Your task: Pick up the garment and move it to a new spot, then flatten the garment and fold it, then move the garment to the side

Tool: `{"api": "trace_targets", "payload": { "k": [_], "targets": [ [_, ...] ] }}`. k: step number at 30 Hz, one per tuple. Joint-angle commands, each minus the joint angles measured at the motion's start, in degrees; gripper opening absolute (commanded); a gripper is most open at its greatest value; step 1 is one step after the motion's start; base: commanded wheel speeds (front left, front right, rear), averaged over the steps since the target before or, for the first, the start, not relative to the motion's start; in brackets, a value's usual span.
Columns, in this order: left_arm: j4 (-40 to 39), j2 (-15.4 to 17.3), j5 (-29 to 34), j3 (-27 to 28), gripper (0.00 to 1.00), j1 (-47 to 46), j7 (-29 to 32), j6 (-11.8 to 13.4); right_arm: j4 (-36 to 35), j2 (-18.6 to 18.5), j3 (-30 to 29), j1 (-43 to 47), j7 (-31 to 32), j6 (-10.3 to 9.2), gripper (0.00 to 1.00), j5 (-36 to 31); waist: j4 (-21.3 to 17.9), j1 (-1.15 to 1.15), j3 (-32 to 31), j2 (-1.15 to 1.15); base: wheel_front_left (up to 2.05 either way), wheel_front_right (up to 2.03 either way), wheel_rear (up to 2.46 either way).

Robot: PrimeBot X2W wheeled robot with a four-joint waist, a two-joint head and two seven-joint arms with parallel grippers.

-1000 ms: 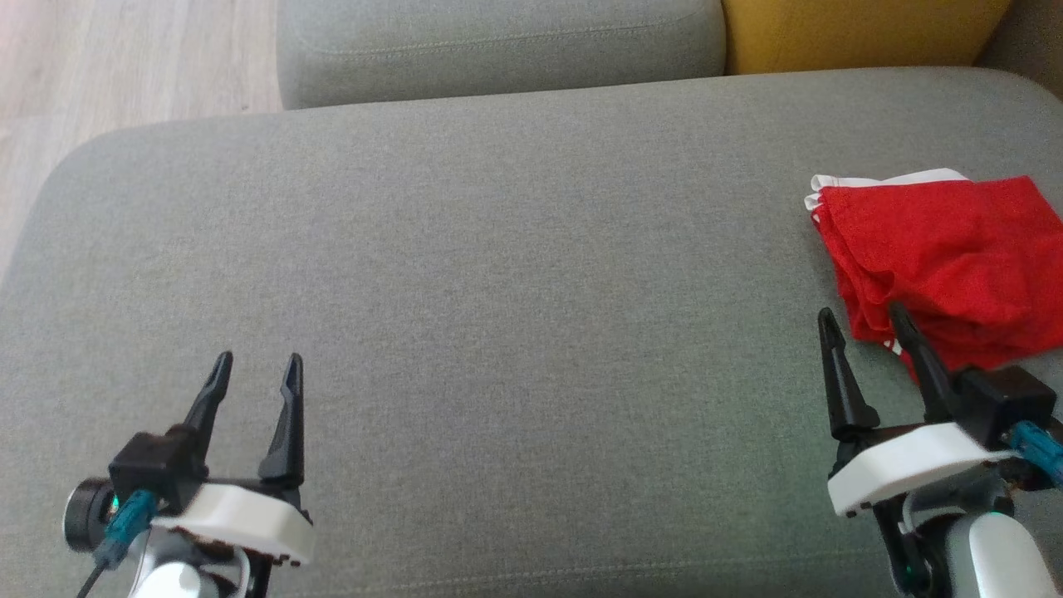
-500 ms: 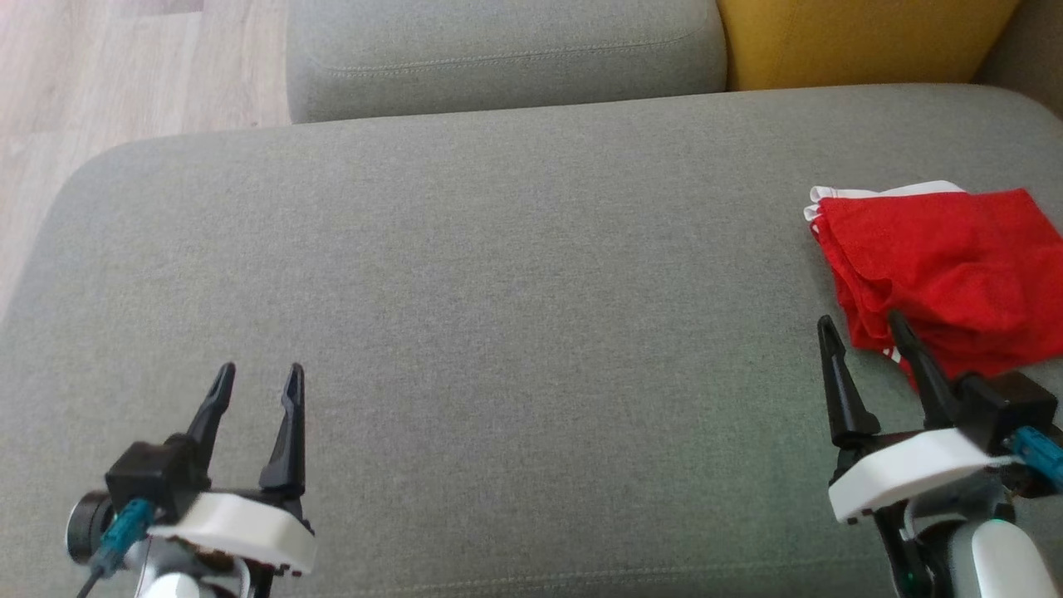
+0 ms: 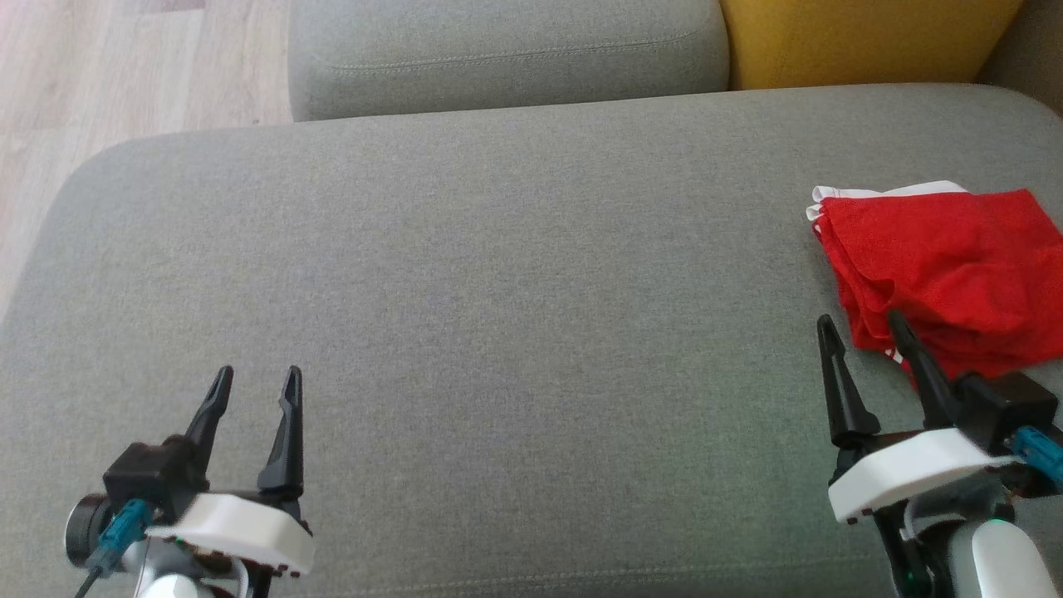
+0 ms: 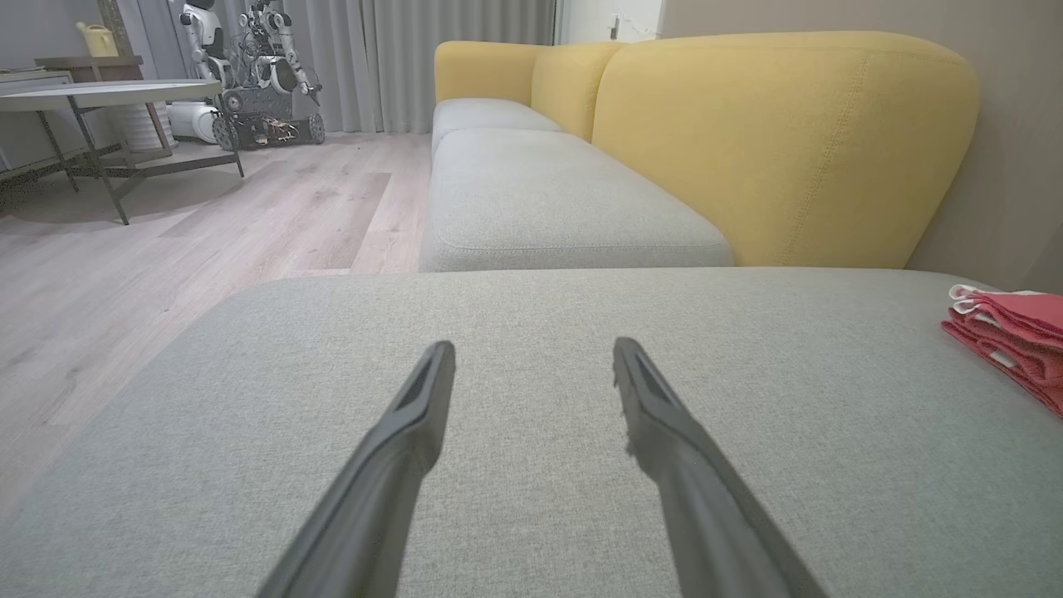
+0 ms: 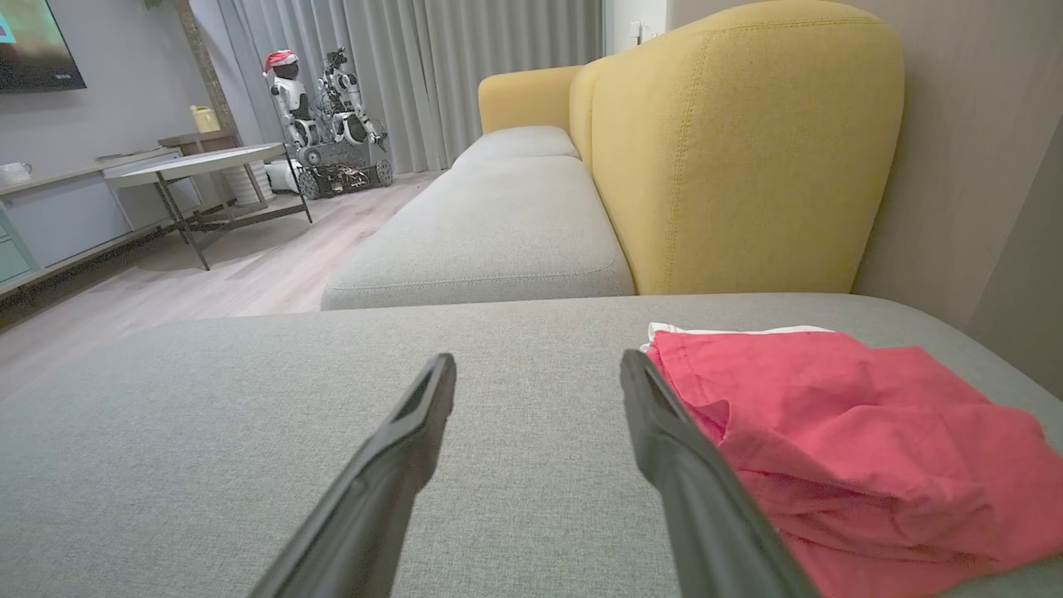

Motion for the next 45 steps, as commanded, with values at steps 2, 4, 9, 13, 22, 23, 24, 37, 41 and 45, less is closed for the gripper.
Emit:
{"api": "trace_targets", "payload": {
  "k": [2, 4, 9, 13, 22, 23, 24, 37, 41, 45],
  "targets": [
    [-1.7, 1.79, -0.29, 2.45, 1.0, -2.56, 0.03, 0.36, -2.31, -0.15, 1.37, -1.36, 0.08, -0.05, 1.0, 0.32, -0.04, 0.0, -0.04, 0.0, 0.0, 0.0, 0.0],
    [-1.74, 1.79, -0.32, 2.4, 1.0, -2.55, 0.03, 0.43, -2.29, -0.15, 1.38, -1.37, 0.11, -0.05, 1.0, 0.28, -0.05, 0.0, -0.01, 0.0, 0.0, 0.0, 0.0],
    [-1.76, 1.81, -0.41, 2.25, 1.0, -2.6, 0.01, 0.52, -2.26, -0.15, 1.35, -1.43, 0.1, -0.05, 1.0, 0.26, -0.03, 0.0, 0.0, 0.0, 0.0, 0.0, 0.0],
    [-1.71, 1.84, -0.45, 2.1, 1.0, -2.66, 0.0, 0.6, -2.29, -0.15, 1.38, -1.5, 0.14, -0.05, 1.0, 0.18, -0.01, 0.0, -0.03, 0.0, 0.0, 0.0, 0.0],
    [-1.34, 1.9, -0.53, 1.74, 1.0, -2.89, -0.11, 0.49, -2.44, -0.15, 1.28, -1.41, 0.29, -0.05, 1.0, 0.25, 0.19, 0.0, -0.04, 0.0, 0.0, 0.0, 0.0],
    [-1.29, 1.92, -0.57, 1.64, 1.0, -2.94, -0.09, 0.38, -2.47, -0.15, 1.33, -1.41, 0.31, -0.05, 1.0, 0.31, 0.21, 0.0, -0.01, 0.0, 0.0, 0.0, 0.0],
    [0.1, 0.23, -0.18, -0.58, 0.0, -0.04, 0.0, 0.37, -0.03, 0.01, -0.01, -0.01, 0.08, 0.0, 0.0, 0.0, 0.22, 0.0, -0.01, 0.0, 0.0, 0.0, 0.0],
    [3.05, -2.25, -5.88, 0.76, 0.0, -0.04, 1.28, -1.27, 3.64, -0.24, 0.05, -0.23, -0.22, 0.0, 0.0, 7.07, 0.31, 0.0, -0.01, 0.0, 0.0, 0.0, 0.0],
    [3.52, -2.75, -8.07, 1.59, 0.0, -0.37, 1.82, -1.97, 4.14, -0.36, -0.01, -0.53, -0.3, -0.01, 0.0, 9.9, 0.34, 0.0, -0.02, 0.0, 0.0, 0.0, 0.0],
    [3.98, -3.25, -10.23, 2.41, 0.0, -0.69, 2.36, -2.66, 4.61, -0.46, -0.08, -0.81, -0.38, -0.01, 0.0, 12.68, 0.37, 0.0, -0.03, 0.0, 0.0, 0.0, 0.0]
  ]
}}
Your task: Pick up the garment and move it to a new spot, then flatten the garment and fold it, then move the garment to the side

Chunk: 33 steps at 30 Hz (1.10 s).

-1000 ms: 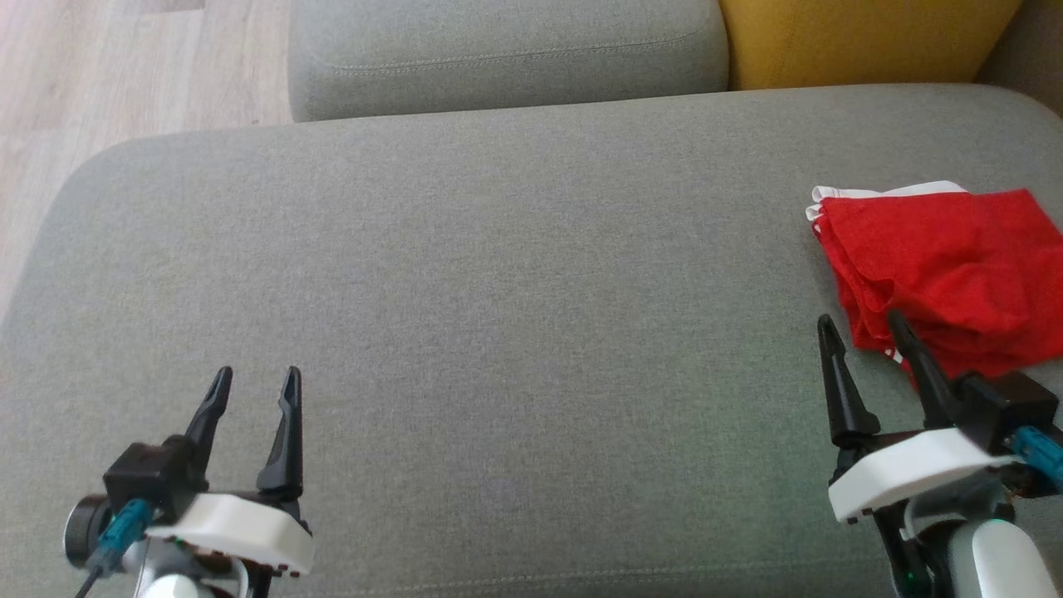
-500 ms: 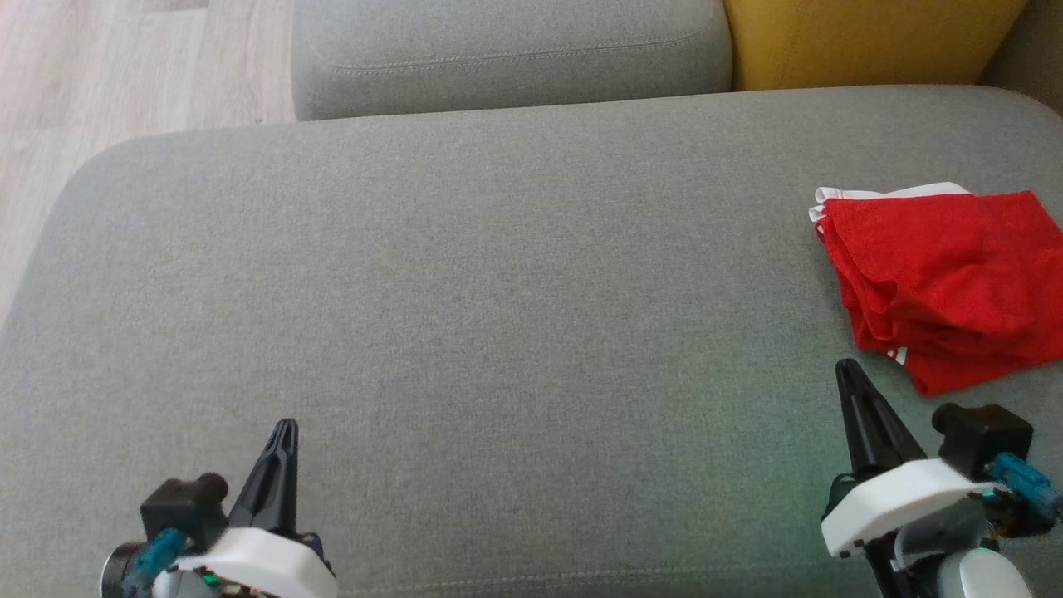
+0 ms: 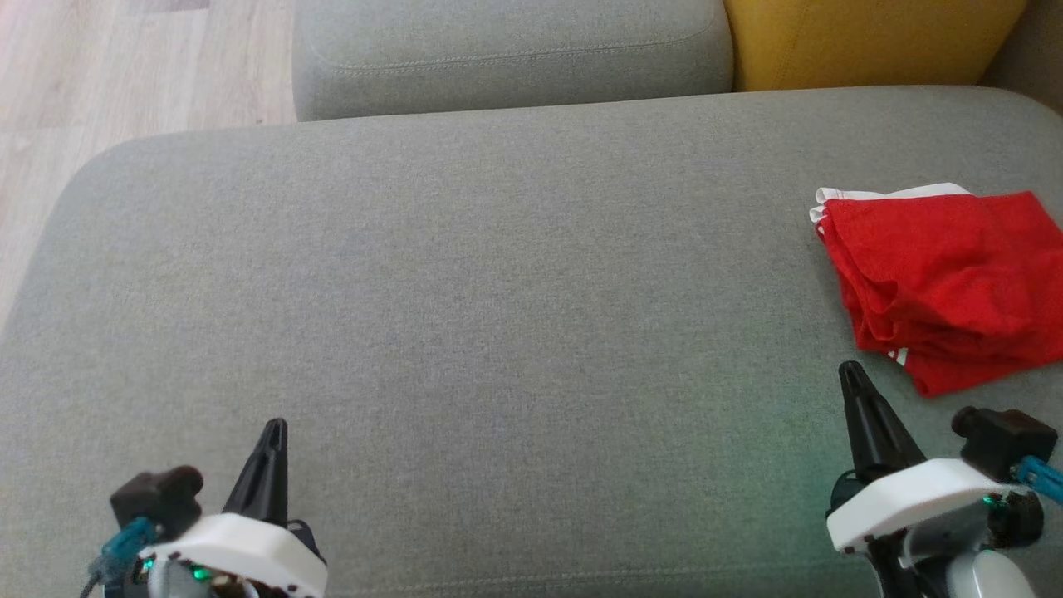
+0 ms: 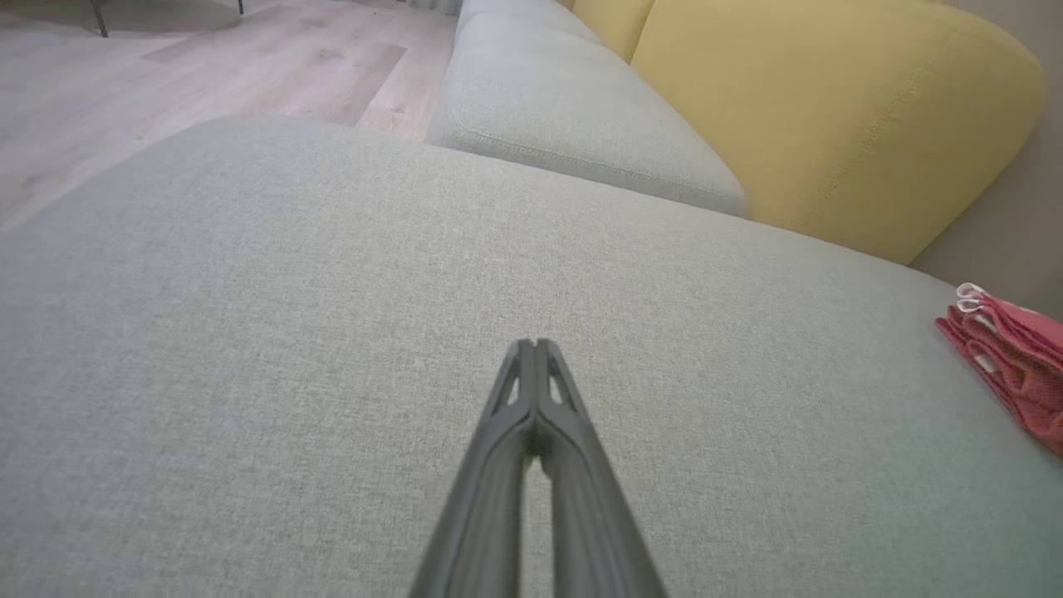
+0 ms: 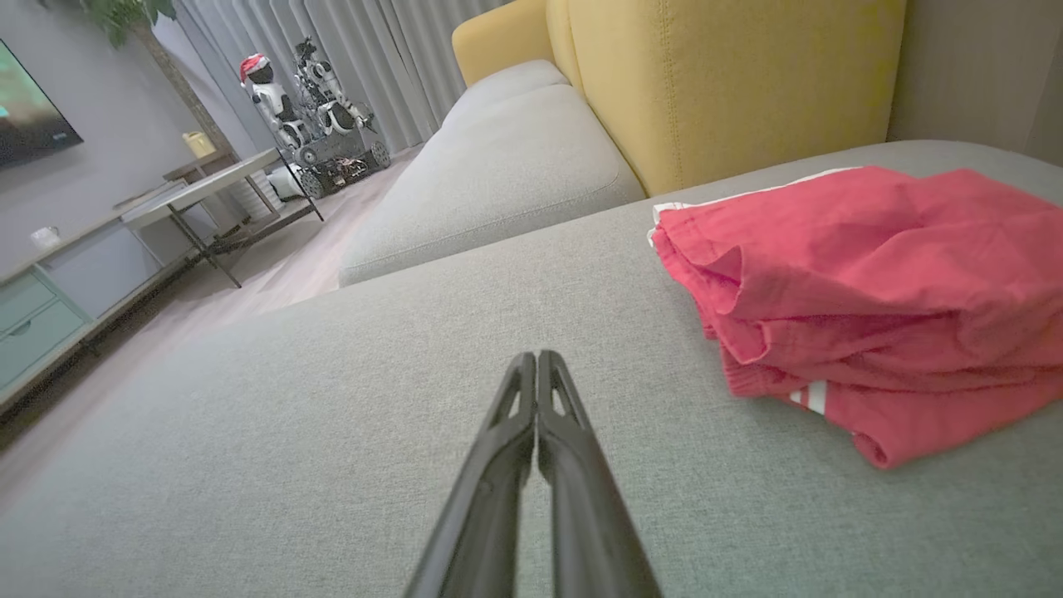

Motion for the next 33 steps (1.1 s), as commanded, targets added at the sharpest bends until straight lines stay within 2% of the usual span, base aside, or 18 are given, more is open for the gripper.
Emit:
{"api": "trace_targets", "payload": {
  "k": [1, 33],
  "targets": [
    [-1.32, 0.57, -1.38, 2.0, 0.0, -2.95, 0.21, -0.64, -1.47, -0.59, -0.15, -2.93, -0.4, -0.01, 0.0, 1.93, 0.01, 0.0, 0.0, 0.0, 0.0, 0.0, 0.0],
    [1.63, -3.7, -18.55, 8.94, 0.0, -5.27, 4.76, -6.03, 2.19, -1.12, -1.1, -5.07, -0.71, -0.02, 0.0, 24.03, 0.26, 0.0, -0.06, 0.0, 0.0, 0.0, 0.0]
  ]
}}
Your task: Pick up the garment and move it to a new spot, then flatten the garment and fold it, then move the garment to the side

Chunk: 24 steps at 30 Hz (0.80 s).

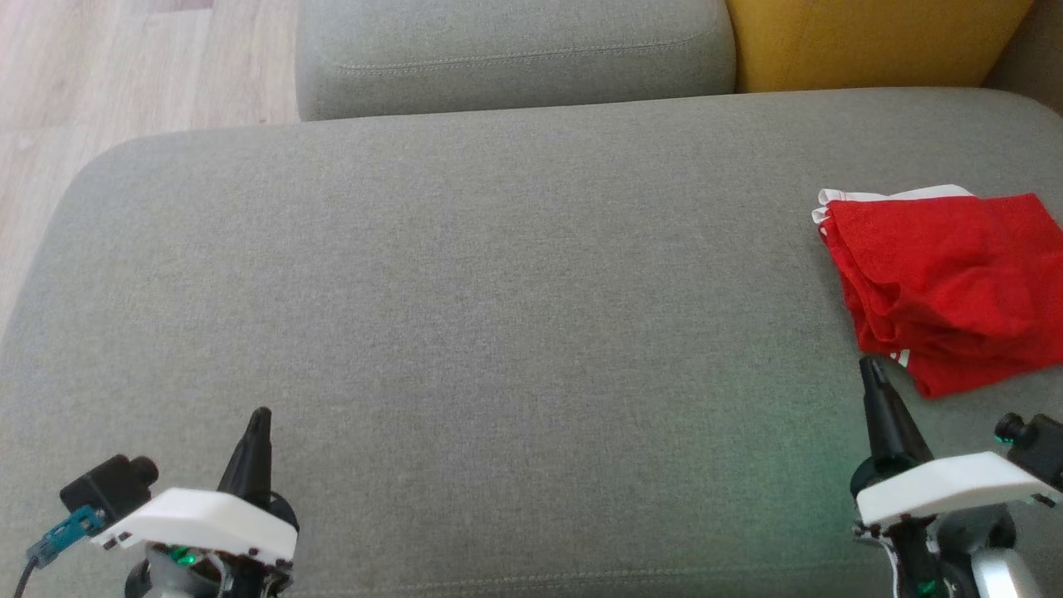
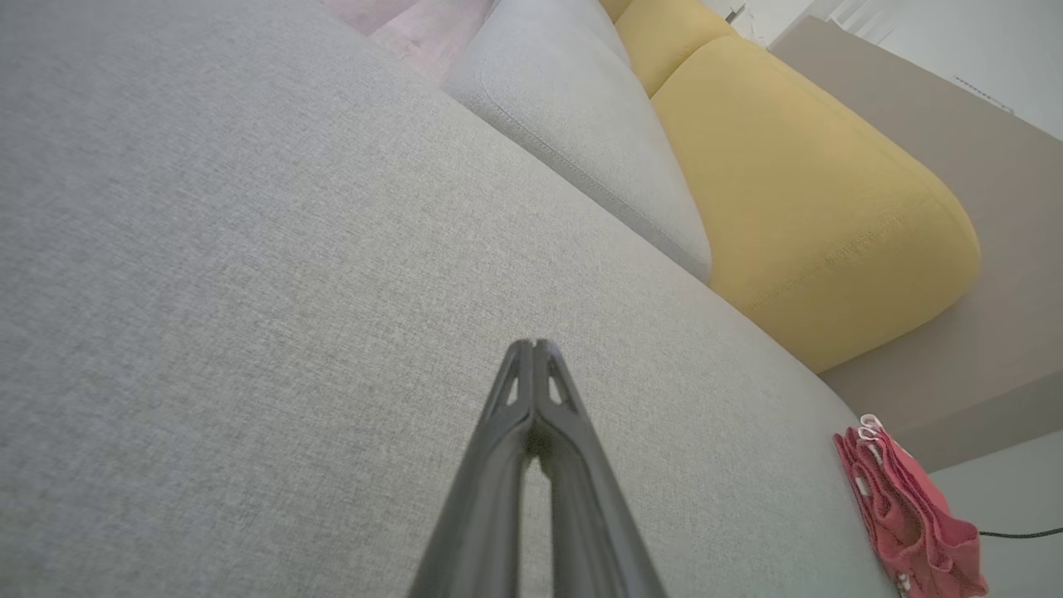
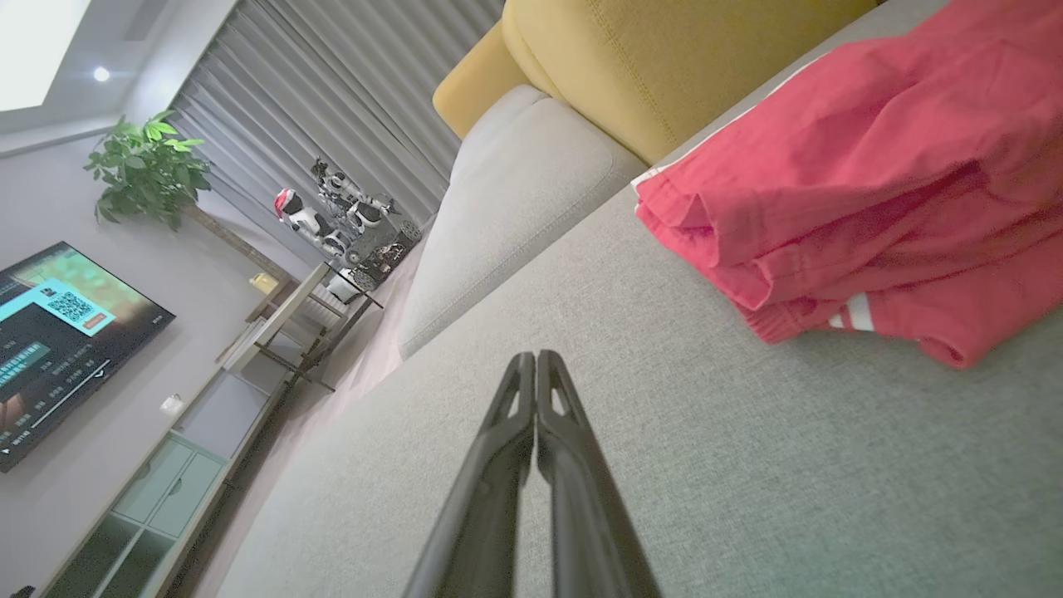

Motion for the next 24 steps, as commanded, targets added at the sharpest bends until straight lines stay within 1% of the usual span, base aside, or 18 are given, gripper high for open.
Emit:
{"api": "trace_targets", "payload": {
  "k": [1, 24],
  "targets": [
    [-1.4, 0.17, -1.54, 2.23, 0.0, -3.5, 0.37, -0.73, -1.5, -1.02, 0.03, -3.45, -0.64, -0.02, 0.0, 2.01, 0.01, 0.0, 0.0, 0.0, 0.0, 0.0, 0.0],
    [0.66, -3.08, -13.64, 7.47, 0.0, -5.13, 3.83, -4.57, 1.14, -1.17, -0.97, -5.0, -0.61, -0.03, 0.0, 17.6, 0.19, 0.0, -0.04, 0.0, 0.0, 0.0, 0.0]
  ]
}}
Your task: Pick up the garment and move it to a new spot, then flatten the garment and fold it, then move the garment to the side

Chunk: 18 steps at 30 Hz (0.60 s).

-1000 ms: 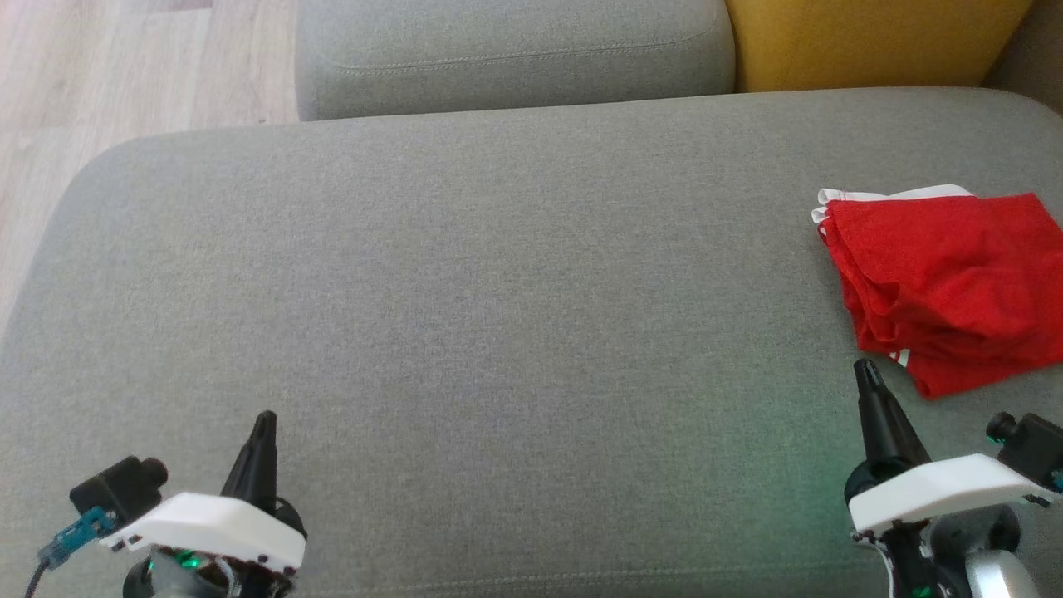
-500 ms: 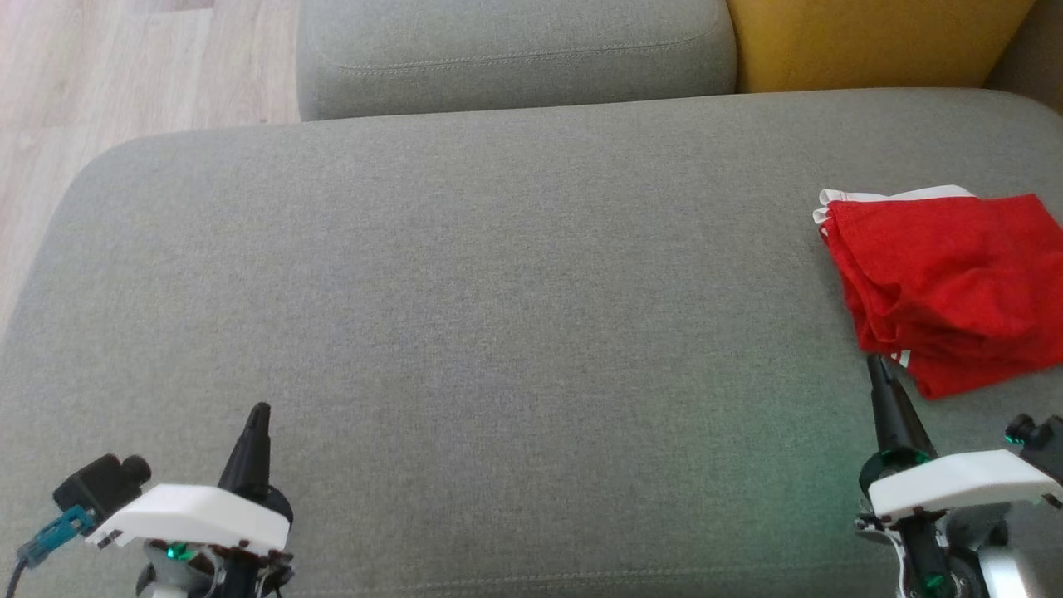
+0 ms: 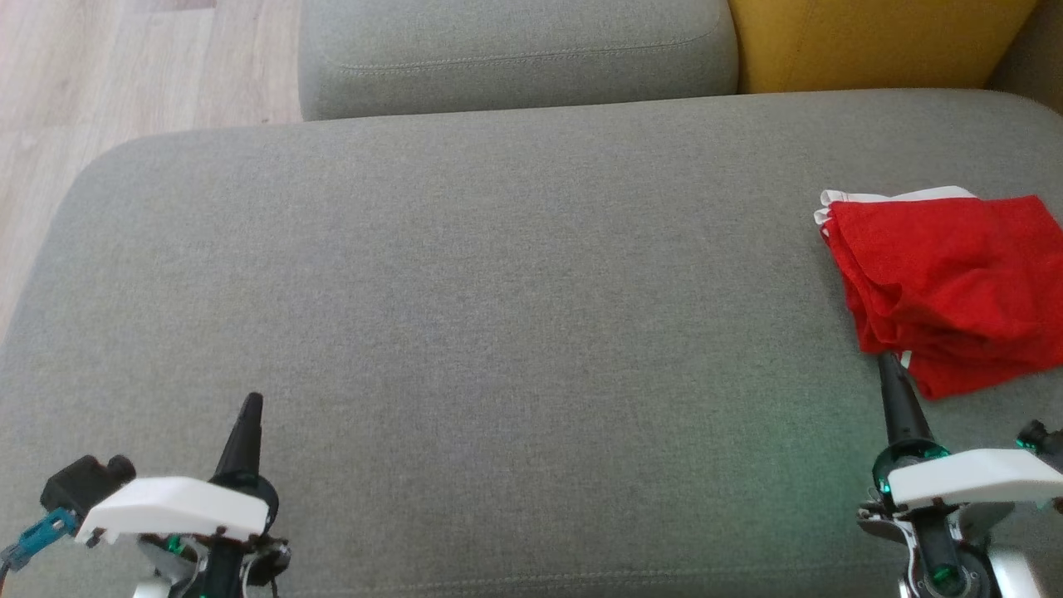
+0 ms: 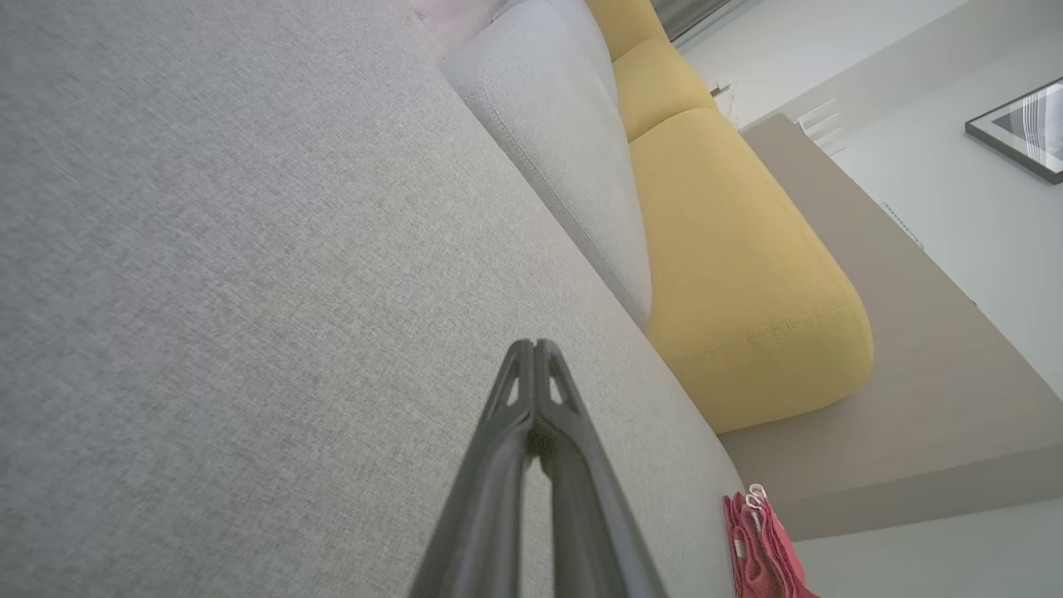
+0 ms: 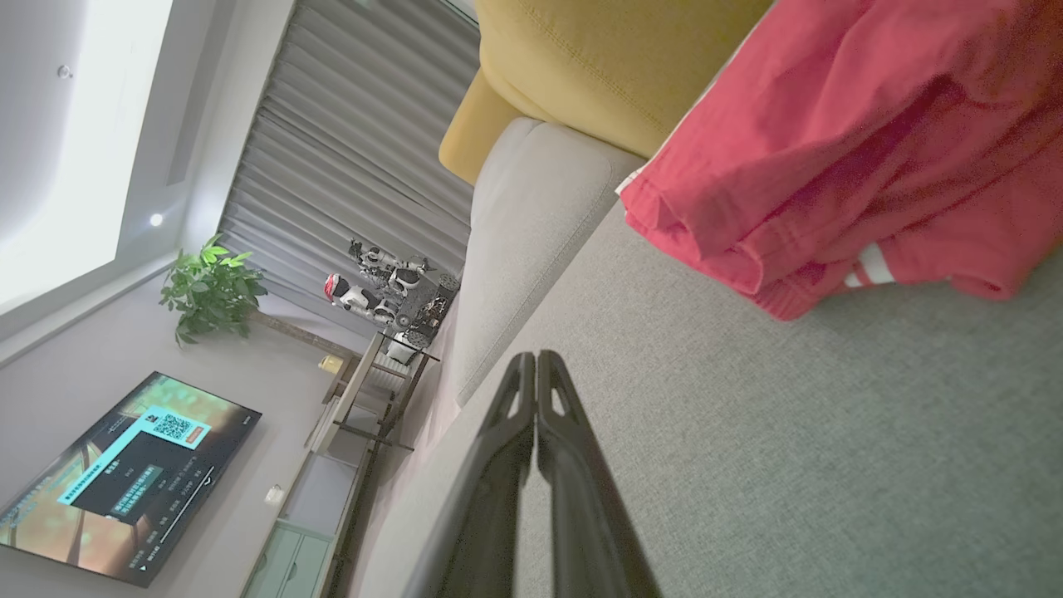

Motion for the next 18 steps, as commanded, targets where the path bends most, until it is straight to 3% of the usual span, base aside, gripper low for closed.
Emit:
{"api": "trace_targets", "payload": {
  "k": [1, 18],
  "targets": [
    [-1.4, 0.24, -1.52, 2.33, 0.0, -3.35, 0.44, -0.7, -1.48, -1.13, 0.29, -3.04, -0.59, -0.03, 0.0, 2.05, 0.01, 0.0, 0.0, 0.0, 0.0, 0.0, 0.0],
    [0.05, -2.09, -9.88, 6.07, 0.0, -4.5, 2.92, -3.38, 0.36, -1.16, -0.51, -4.13, -0.48, -0.04, 0.0, 12.83, 0.14, 0.0, -0.03, 0.0, 0.0, 0.0, 0.0]
  ]
}}
